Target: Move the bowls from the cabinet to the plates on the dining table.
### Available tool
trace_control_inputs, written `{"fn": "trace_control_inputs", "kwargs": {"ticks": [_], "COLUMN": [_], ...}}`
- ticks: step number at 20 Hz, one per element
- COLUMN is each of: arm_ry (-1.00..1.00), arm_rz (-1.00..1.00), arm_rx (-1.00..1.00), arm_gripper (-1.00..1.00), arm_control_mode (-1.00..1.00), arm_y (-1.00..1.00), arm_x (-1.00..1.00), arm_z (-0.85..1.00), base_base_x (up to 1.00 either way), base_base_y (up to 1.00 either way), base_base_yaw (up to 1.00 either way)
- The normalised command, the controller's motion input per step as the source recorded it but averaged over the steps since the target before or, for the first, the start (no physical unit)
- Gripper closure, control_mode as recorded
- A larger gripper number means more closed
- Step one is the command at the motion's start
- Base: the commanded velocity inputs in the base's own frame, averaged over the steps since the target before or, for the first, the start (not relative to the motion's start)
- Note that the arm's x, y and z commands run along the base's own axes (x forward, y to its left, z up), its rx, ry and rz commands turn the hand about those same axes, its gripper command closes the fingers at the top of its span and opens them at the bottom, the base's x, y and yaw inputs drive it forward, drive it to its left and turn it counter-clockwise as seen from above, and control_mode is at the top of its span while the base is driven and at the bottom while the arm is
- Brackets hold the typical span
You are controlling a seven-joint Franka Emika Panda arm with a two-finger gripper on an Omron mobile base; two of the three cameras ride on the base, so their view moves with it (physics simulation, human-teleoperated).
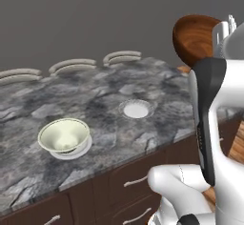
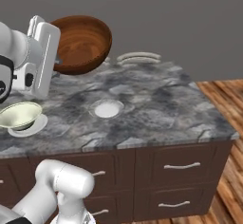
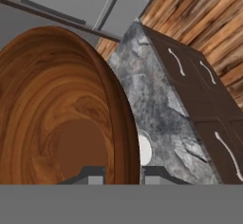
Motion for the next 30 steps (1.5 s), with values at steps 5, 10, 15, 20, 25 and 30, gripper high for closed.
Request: {"fn": "trace_control_inputs", "kwargs": {"ticks": [5, 10, 15, 20, 25, 30], "arm_ry": [0.0, 0.0, 0.0, 0.0, 0.0, 0.02], "arm_rz": [0.0, 0.0, 0.0, 0.0, 0.0, 0.12], "arm_rx": [0.0, 0.0, 0.0, 0.0, 0.0, 0.03], "arm_gripper": [1.0, 1.0, 1.0, 1.0, 1.0, 1.0], "arm_control_mode": [1.0, 1.0, 1.0, 1.0, 1.0, -1.0], "arm_y": [0.0, 0.0, 0.0, 0.0, 0.0, 0.0], "arm_x": [0.0, 0.0, 0.0, 0.0, 0.0, 0.16], "arm_z": [0.0, 0.0, 0.0, 0.0, 0.0, -0.17], "base_base_x": [0.5, 0.62, 0.62, 0.46, 0.35, 0.12], "base_base_y": [-0.14, -0.17, -0.23, -0.27, -0.11, 0.0], "base_base_yaw": [-0.05, 0.0, 0.0, 0.03, 0.12, 0.08]}}
